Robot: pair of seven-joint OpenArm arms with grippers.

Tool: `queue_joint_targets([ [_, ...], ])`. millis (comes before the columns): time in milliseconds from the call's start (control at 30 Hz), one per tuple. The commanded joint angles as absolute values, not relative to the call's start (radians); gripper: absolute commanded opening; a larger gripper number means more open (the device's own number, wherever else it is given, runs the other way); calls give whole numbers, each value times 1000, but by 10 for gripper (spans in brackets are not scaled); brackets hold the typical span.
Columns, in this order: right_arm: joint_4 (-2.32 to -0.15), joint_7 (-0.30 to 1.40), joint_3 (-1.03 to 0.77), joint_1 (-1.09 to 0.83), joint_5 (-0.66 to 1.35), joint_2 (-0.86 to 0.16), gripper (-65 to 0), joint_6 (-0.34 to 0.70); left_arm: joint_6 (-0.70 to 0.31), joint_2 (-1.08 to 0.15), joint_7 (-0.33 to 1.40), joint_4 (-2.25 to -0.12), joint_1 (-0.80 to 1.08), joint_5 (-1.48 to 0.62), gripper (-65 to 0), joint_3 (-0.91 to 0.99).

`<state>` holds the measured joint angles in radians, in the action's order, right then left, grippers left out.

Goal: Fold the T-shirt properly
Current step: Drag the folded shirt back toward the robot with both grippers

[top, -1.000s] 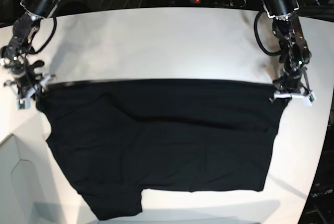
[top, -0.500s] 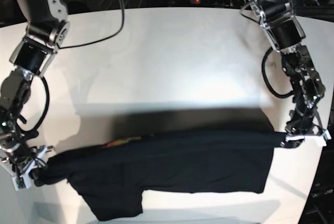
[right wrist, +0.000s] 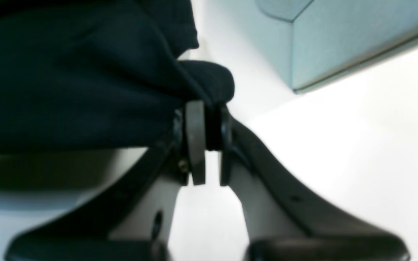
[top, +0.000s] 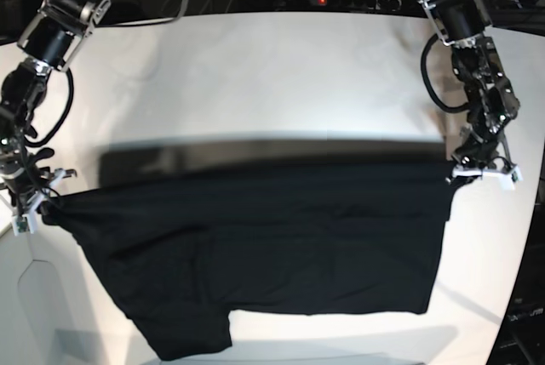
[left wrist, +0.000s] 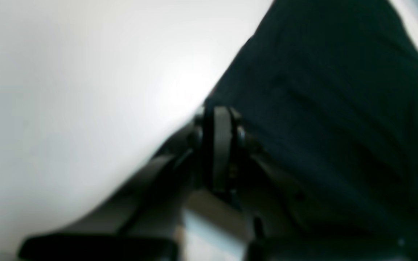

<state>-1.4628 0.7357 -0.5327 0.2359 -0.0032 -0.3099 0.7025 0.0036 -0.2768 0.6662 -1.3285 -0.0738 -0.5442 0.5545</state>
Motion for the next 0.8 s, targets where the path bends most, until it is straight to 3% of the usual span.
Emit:
queue_joint_targets([
  [0,-1484,708,-539,274,-5,-334,-650,698,7,-300,630,-1348,-90,-541,-650,564],
  [133,-1569,708,-542,306,-1,-326,-650,698,4,-292,636,-1412,-79,-542,-650,631],
  [267,-1692,704,-604,302,-1,-252,-650,698,4,-292,641,-1492,-81,-542,-650,654],
  [767,-1851,697,-688,-90,-2,-199,-650,698,2,-208,630,-1613,265,-542,-650,654],
])
